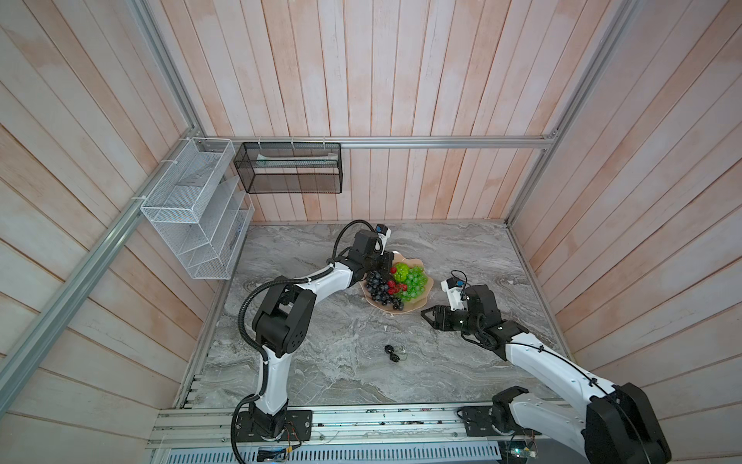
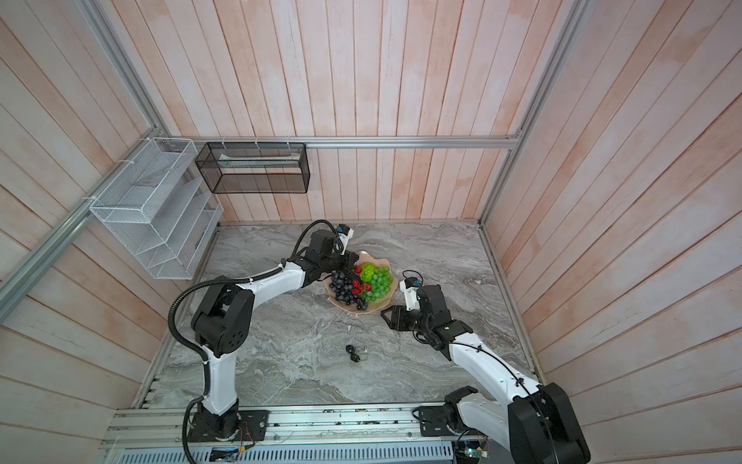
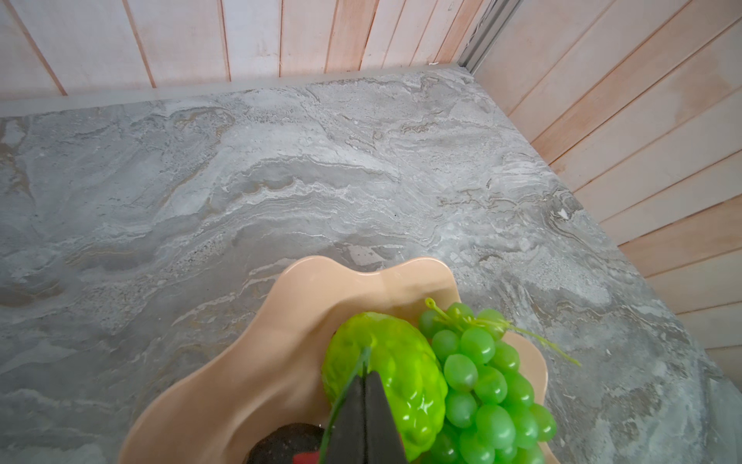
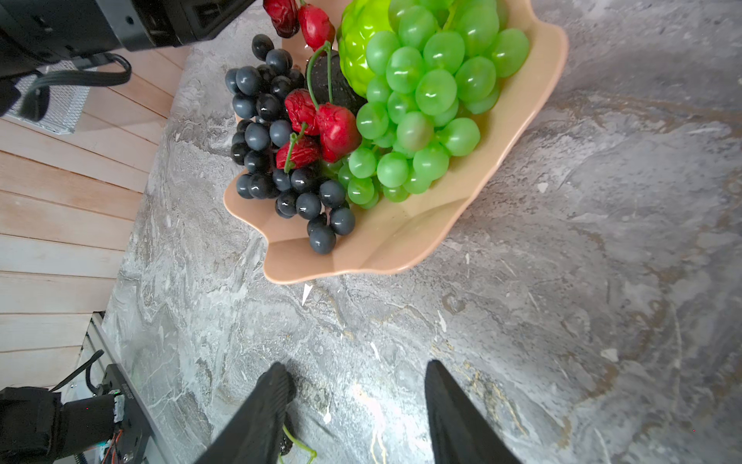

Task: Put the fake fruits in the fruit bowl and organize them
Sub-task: 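Lower the red cherries beside the green fruit and open the left gripper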

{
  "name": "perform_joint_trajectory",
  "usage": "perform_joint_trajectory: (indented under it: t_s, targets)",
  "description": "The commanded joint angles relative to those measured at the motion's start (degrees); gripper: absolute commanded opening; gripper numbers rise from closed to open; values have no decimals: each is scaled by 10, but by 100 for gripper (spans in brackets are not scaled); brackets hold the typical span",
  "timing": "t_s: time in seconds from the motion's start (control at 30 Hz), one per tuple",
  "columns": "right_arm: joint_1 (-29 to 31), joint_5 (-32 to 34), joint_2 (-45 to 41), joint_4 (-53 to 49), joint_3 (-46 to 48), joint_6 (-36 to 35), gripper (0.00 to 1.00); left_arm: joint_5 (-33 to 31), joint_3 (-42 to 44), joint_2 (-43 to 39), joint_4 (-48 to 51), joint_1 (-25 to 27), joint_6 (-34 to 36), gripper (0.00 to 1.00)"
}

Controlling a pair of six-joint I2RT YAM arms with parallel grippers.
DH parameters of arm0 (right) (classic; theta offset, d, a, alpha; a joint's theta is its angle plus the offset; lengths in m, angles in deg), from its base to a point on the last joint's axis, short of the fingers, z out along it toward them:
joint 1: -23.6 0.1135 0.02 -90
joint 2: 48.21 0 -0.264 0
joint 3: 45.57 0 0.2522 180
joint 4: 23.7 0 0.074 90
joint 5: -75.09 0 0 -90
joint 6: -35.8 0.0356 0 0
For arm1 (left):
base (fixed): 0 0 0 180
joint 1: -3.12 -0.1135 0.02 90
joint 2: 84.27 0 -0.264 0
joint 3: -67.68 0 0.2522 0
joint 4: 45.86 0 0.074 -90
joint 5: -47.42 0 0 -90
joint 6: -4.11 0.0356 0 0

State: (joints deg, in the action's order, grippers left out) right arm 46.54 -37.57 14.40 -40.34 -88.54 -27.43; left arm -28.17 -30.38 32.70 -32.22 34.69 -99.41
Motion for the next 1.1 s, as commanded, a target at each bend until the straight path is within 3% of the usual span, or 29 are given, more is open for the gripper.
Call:
perform_joint_trajectory:
  t_s: [0.0,0.57,0.63,0.77,0.83,1.07]
  targets:
    - [-3,-10,7,12,-11,-7,56,-25,4,8,-4,2,13,0]
    - [-3,-2,0,13,-6,-11,57,-33,13,14,4,5,9,2]
    - [-2,-3,-1,14,-4,-9,57,-30,12,13,4,6,9,6]
    - [-2,-7,-9,9,-3,-7,59,-31,14,6,5,12,10,26]
    - [-2,-7,-14,2,-4,-6,59,-34,15,-2,8,16,7,31]
    - [-1,7,-53,-33,-2,11,59,-52,29,-57,10,31,12,34]
